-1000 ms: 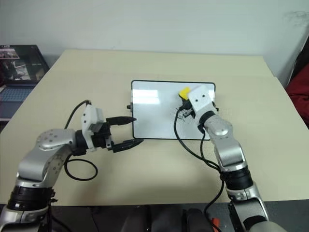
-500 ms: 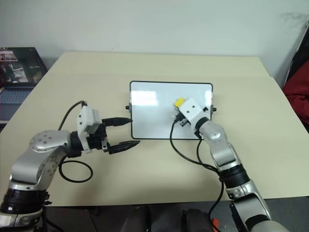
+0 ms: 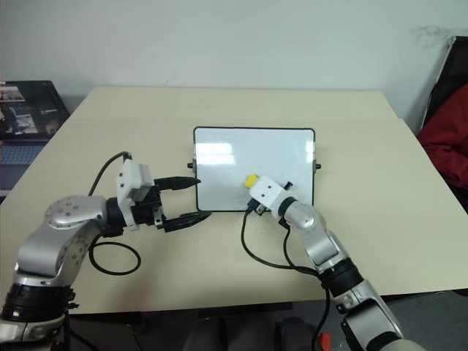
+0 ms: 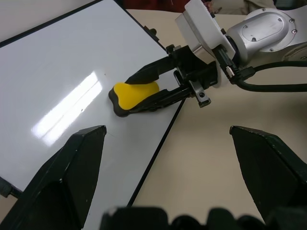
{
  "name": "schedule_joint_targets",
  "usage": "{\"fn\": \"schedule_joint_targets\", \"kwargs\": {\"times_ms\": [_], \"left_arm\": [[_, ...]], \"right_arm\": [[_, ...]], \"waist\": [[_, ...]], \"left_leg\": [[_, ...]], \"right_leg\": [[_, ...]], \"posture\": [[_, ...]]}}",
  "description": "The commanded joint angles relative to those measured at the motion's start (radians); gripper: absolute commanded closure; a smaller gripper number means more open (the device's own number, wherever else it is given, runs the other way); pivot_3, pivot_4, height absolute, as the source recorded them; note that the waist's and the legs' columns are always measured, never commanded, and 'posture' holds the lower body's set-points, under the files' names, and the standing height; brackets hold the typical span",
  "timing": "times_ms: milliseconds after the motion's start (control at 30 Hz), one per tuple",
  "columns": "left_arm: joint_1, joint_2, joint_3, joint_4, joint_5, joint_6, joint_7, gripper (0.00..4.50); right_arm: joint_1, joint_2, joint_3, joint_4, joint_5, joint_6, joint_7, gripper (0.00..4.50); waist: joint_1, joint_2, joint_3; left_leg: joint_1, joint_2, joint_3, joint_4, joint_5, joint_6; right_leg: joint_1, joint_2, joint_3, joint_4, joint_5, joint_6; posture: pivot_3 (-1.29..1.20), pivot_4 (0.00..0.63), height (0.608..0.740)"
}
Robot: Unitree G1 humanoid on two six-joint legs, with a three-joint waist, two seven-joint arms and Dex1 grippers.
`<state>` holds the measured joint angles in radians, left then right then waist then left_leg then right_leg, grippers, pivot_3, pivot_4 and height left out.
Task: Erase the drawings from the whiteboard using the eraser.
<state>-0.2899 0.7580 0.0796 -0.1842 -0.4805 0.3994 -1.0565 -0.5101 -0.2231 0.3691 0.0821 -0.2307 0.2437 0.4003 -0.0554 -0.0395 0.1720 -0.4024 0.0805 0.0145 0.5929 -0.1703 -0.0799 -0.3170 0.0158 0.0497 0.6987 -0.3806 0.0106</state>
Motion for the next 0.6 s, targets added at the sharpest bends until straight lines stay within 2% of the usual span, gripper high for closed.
{"fn": "schedule_joint_targets", "kwargs": {"times_ms": [33, 133, 233, 367, 467, 600], "left_arm": [[0.007, 0.014, 0.032, 0.028, 0.018, -0.044, -0.003, 0.0], [0.01, 0.012, 0.044, 0.076, 0.044, -0.08, 0.013, 0.0], [0.01, 0.011, 0.043, 0.117, 0.064, -0.108, 0.017, 0.0], [0.009, 0.009, 0.033, 0.138, 0.072, -0.129, 0.013, 0.0], [0.006, 0.009, 0.03, 0.135, 0.071, -0.128, 0.012, 0.0], [0.007, 0.013, 0.032, 0.116, 0.064, -0.118, 0.012, 0.0]], "right_arm": [[-0.004, -0.021, -0.069, -0.203, 0.037, 0.111, 0.045, 3.36], [-0.041, -0.038, -0.147, -0.368, 0.076, 0.223, 0.065, 3.36], [-0.089, -0.062, -0.197, -0.36, 0.073, 0.233, 0.044, 3.36], [-0.166, -0.069, -0.193, -0.164, 0.037, 0.131, -0.015, 3.36], [-0.208, -0.034, -0.141, 0.019, 0.007, 0.033, -0.056, 3.36], [-0.181, 0.009, -0.08, 0.159, -0.015, -0.05, -0.06, 3.36]], "waist": [[0.004, 0.001, 0.0], [0.012, 0.001, 0.0], [0.018, 0.001, 0.0], [0.023, 0.001, 0.0], [0.022, 0.001, 0.0], [0.009, 0.0, 0.0]], "left_leg": [[-0.005, 0.0, 0.0, 0.0, 0.0, 0.0], [-0.025, 0.0, -0.001, 0.001, 0.0, 0.0], [-0.031, 0.0, 0.0, 0.0, 0.0, -0.001], [-0.031, 0.0, 0.004, -0.001, 0.0, -0.001], [-0.031, 0.0, 0.005, 0.0, 0.0, -0.001], [-0.03, 0.0, 0.007, 0.0, 0.0, 0.0]], "right_leg": [[-0.001, 0.0, 0.0, 0.0, 0.0, 0.0], [-0.018, 0.0, -0.002, 0.002, 0.002, -0.004], [-0.025, 0.001, -0.003, 0.0, 0.003, -0.004], [-0.025, 0.0, -0.003, -0.003, 0.002, -0.004], [-0.025, 0.0, -0.002, -0.002, 0.002, -0.004], [-0.025, 0.0, -0.002, 0.0, 0.002, -0.004]], "posture": [[0.0, 0.15, 0.74], [0.0, 0.15, 0.74], [0.0, 0.15, 0.74], [0.0, 0.15, 0.74], [0.0, 0.15, 0.74], [0.0, 0.15, 0.74]]}}
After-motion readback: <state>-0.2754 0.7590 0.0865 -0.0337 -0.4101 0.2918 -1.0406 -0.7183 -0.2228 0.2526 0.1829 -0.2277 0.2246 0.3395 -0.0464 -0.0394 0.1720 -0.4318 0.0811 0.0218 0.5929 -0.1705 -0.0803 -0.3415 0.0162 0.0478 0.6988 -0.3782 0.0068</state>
